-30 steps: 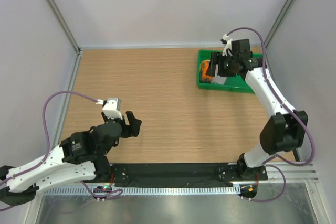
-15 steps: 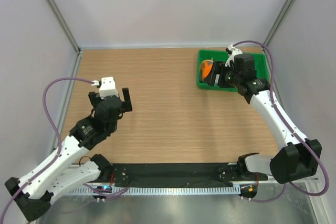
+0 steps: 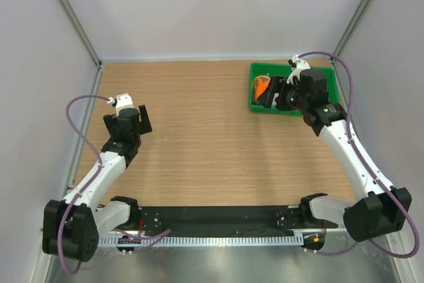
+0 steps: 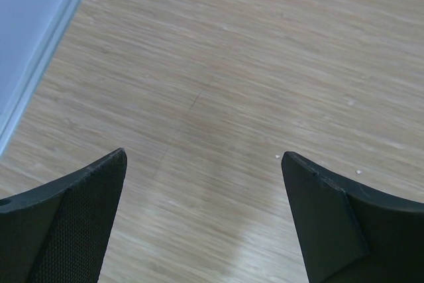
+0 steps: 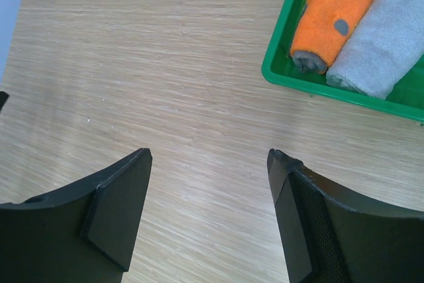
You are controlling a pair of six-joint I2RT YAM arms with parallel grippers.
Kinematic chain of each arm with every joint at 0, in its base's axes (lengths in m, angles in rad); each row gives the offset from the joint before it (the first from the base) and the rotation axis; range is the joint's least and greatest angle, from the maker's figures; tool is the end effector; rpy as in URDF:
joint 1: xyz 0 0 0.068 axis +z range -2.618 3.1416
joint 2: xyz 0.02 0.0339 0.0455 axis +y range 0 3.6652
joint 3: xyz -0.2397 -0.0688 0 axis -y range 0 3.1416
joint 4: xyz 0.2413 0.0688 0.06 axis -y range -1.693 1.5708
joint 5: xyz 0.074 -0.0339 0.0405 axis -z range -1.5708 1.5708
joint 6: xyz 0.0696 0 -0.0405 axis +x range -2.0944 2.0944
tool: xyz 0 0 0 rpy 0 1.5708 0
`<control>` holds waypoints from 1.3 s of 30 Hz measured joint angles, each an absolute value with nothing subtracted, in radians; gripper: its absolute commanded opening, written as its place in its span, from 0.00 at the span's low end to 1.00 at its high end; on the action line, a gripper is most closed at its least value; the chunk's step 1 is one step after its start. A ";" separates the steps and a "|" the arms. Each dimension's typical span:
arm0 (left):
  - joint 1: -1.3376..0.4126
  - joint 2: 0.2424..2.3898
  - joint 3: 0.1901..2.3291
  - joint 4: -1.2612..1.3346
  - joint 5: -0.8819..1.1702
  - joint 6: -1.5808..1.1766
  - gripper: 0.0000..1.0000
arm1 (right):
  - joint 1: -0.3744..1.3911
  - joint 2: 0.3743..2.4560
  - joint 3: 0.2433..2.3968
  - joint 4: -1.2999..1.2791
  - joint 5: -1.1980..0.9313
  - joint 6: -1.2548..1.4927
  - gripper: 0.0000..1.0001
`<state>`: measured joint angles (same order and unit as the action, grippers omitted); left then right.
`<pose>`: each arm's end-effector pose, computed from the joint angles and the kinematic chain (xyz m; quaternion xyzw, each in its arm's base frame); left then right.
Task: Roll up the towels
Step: Place the rolled towel into the container
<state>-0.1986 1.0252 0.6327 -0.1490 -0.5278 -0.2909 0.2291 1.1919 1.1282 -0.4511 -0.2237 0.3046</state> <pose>0.2583 -0.0162 0.2124 -0.1670 0.8335 0.1051 0.5160 0.2881 0.0830 0.3109 -0.0238 0.8599 0.2250 0.4575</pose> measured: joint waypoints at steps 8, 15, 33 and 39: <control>-0.022 1.198 0.570 0.115 -0.427 -0.290 1.00 | 0.230 1.189 1.124 -0.448 -0.231 0.310 0.78; -0.006 1.351 0.416 0.496 -0.311 -0.249 1.00 | 0.230 1.180 1.115 -0.449 -0.230 0.307 0.78; -0.006 1.495 0.311 0.913 -0.047 -0.137 1.00 | 0.233 1.151 1.087 -0.449 -0.223 0.297 0.78; -0.006 1.495 0.311 0.928 -0.040 -0.126 1.00 | 0.233 1.151 1.081 -0.448 -0.212 0.294 0.78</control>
<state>-0.0063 1.4948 0.3107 0.9283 -0.0399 -0.1257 0.2333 1.1507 1.0805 -0.4477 -0.2119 0.2943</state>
